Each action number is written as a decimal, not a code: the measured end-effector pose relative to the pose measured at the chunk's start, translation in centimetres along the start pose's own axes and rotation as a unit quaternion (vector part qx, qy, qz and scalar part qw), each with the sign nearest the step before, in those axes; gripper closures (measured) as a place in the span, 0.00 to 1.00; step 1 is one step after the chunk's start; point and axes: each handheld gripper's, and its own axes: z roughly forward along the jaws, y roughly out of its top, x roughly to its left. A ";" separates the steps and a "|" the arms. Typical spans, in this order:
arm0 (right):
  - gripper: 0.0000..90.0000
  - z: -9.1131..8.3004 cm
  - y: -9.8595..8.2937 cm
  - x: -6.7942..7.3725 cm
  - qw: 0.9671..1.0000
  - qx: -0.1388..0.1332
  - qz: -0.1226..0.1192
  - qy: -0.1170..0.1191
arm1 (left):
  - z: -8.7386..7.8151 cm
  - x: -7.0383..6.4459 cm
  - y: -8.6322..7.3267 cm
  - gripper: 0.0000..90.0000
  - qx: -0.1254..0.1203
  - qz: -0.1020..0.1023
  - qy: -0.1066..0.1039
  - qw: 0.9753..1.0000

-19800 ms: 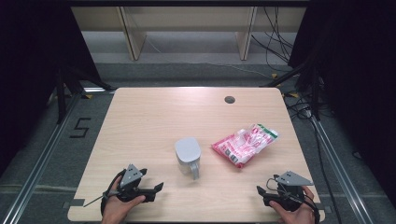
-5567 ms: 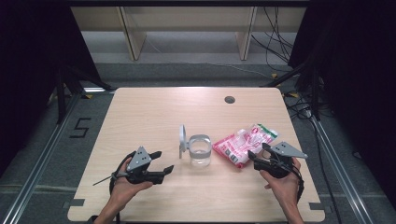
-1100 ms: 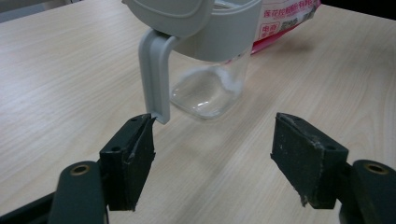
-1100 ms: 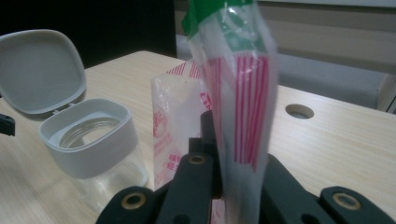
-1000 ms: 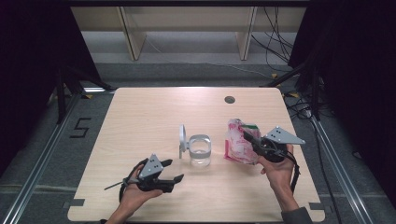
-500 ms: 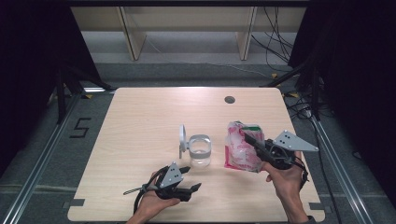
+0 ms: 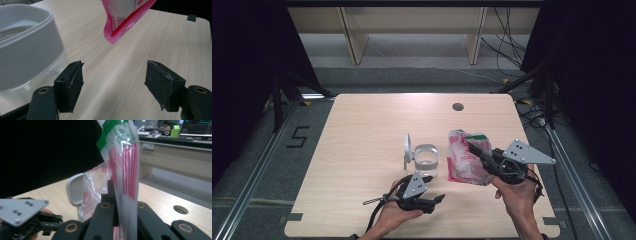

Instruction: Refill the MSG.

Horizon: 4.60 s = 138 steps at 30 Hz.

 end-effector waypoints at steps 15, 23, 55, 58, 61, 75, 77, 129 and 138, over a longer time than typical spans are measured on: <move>1.00 1.5 0.3 1.9 0.999 0.012 -0.001 0.038 | 1.3 -0.1 0.6 0.57 -0.035 0.013 0.008 0.999; 1.00 2.1 0.8 1.8 0.999 0.012 -0.013 0.036 | 1.9 -0.2 0.8 0.75 -0.029 0.068 0.048 0.996; 1.00 5.7 2.9 -0.2 0.998 0.044 -0.034 -0.001 | 5.0 -3.3 1.4 0.92 -0.073 -0.023 0.129 0.989; 1.00 6.1 3.0 -0.1 0.998 0.052 -0.031 0.001 | 5.4 -3.5 1.3 0.92 -0.083 -0.030 0.125 0.988; 1.00 6.6 3.1 -0.1 0.997 0.063 -0.046 -0.003 | 5.7 -3.6 1.4 0.92 -0.086 -0.033 0.123 0.988; 1.00 9.3 3.3 0.1 0.995 0.090 -0.049 -0.002 | 6.2 -3.6 1.1 0.92 -0.099 -0.048 0.120 0.987; 1.00 9.5 3.2 0.0 0.994 0.091 -0.051 -0.004 | 6.2 -3.7 1.0 0.92 -0.099 -0.049 0.119 0.987; 1.00 11.5 2.9 0.8 0.996 0.088 -0.020 0.008 | 7.2 -3.7 1.4 0.92 -0.129 -0.052 0.124 0.983; 1.00 11.7 2.9 0.5 0.995 0.093 -0.026 0.006 | 7.6 -3.8 1.4 0.92 -0.131 -0.044 0.130 0.982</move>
